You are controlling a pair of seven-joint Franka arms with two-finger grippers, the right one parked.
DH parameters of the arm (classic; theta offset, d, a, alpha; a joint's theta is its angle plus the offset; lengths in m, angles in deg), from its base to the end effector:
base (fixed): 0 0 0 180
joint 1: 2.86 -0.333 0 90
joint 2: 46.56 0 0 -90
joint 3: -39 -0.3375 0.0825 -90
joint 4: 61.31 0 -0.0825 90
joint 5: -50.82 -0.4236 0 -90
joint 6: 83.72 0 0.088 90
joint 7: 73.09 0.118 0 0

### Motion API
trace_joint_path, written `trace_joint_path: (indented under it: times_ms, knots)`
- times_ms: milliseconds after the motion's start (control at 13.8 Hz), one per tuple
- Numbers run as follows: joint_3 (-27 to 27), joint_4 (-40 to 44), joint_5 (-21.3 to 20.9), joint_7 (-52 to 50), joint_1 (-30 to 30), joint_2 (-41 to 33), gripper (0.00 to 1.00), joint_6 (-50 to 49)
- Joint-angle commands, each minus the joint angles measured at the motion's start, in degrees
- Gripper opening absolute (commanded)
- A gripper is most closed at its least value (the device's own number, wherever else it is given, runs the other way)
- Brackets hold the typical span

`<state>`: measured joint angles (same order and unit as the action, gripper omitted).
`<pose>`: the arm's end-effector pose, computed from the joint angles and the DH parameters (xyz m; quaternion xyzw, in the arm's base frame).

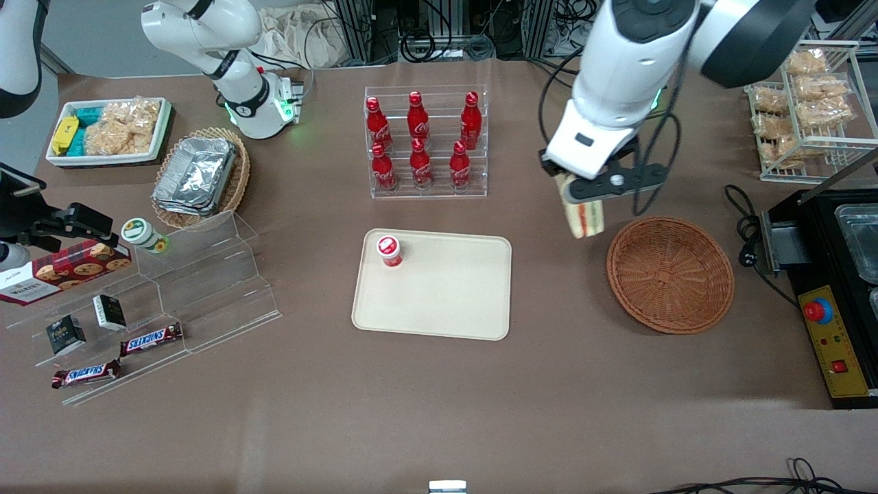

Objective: Place sandwich from basket to tray

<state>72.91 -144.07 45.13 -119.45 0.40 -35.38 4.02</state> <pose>0.5385 -0.3504 0.5932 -0.9959 -0.0825 0.0312 0.0216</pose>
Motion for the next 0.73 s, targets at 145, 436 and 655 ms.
trace_joint_path:
  times_ms: [145, 436, 655]
  knots:
    - [0.4, 1.4, -0.2, -3.9, 2.8, 13.1, 0.31, 9.7]
    - [0.0, 1.2, -3.9, -6.9, 6.1, 24.1, 0.31, 21.0]
    - [-0.1, 0.8, -8.9, -10.6, 7.8, 31.3, 0.31, 28.5]
